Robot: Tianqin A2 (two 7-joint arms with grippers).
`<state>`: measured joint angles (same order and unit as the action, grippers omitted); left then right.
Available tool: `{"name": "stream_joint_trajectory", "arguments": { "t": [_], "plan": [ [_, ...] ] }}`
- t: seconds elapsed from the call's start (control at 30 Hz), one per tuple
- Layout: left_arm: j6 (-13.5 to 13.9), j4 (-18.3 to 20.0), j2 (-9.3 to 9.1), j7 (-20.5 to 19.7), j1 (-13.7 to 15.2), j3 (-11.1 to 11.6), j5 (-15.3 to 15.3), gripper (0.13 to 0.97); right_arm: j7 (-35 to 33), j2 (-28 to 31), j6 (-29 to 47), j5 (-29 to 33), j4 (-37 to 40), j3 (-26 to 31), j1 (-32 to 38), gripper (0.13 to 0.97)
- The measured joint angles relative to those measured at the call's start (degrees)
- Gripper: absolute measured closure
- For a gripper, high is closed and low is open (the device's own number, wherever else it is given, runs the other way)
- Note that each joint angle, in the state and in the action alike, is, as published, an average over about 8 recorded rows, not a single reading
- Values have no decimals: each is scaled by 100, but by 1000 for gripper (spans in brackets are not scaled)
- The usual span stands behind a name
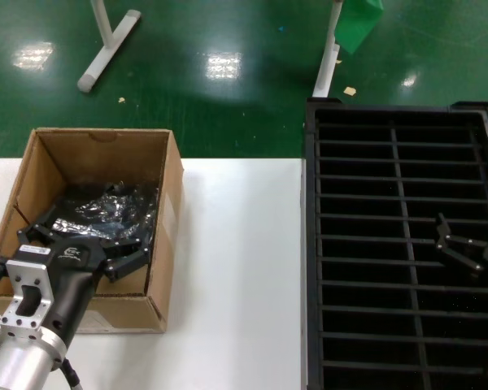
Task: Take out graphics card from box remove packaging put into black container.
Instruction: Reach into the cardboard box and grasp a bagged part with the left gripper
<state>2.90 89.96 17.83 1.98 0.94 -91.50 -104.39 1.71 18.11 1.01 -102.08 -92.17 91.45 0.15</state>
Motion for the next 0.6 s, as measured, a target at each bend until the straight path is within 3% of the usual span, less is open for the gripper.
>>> {"name": "stream_joint_trajectory", "arguments": {
  "t": [0.6],
  "plan": [
    [0,0,0,0,0,0,0,132,0,0,0,0,0,0,0,129]
  ]
}}
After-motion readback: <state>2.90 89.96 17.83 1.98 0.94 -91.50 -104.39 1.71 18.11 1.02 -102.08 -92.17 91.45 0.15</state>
